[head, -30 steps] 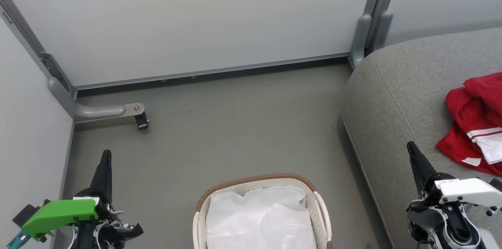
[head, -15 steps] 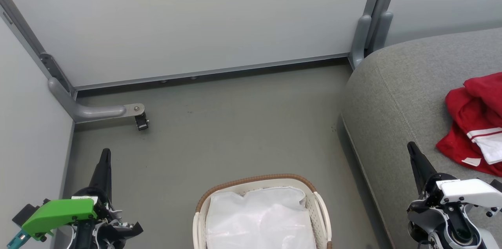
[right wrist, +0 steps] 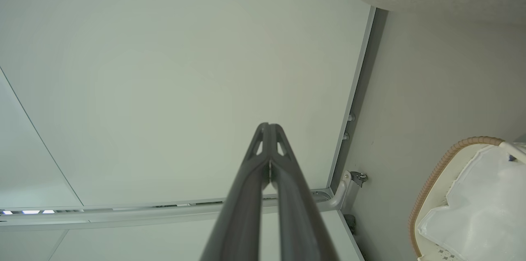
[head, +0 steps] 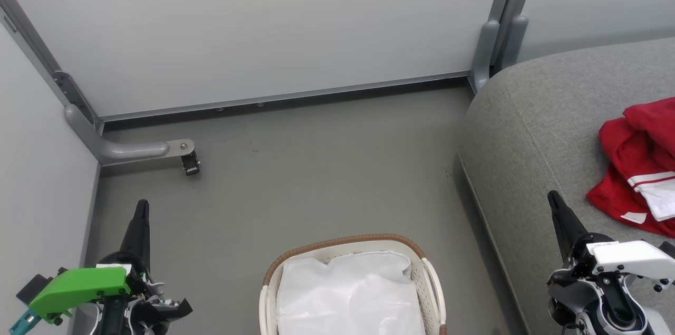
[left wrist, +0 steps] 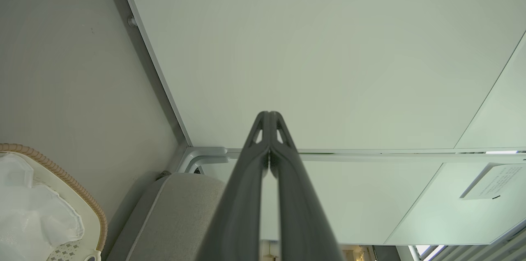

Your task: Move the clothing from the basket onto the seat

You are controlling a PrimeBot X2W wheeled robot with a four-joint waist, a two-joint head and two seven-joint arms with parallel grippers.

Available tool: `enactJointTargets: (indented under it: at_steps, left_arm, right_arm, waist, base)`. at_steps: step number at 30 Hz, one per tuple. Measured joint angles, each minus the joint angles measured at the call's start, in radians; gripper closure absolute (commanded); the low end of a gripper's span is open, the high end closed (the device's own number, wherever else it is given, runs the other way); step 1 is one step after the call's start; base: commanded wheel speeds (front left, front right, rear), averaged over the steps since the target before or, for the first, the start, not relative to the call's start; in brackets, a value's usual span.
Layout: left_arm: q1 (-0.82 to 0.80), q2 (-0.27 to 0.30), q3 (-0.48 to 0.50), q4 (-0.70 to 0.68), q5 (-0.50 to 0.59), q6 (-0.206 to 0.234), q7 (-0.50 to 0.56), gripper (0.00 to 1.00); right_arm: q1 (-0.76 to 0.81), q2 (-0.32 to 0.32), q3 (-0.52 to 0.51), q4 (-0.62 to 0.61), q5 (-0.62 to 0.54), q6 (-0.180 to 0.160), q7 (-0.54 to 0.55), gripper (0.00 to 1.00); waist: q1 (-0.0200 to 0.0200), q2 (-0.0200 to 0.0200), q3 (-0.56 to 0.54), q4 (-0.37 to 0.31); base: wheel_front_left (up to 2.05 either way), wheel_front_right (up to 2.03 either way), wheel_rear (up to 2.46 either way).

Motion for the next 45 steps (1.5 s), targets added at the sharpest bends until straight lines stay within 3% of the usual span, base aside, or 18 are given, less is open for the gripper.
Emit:
enactJointTargets:
  at_steps: [45]
  left_arm:
    - [0.000, 0.000, 0.000, 0.000, 0.000, 0.000, 0.000, 1.00]
  right_arm:
    - [0.000, 0.000, 0.000, 0.000, 0.000, 0.000, 0.000, 1.00]
  waist:
    - [0.0000, 0.0000, 0.000, 0.000]
  base:
    - [0.00, 0.00, 0.00]
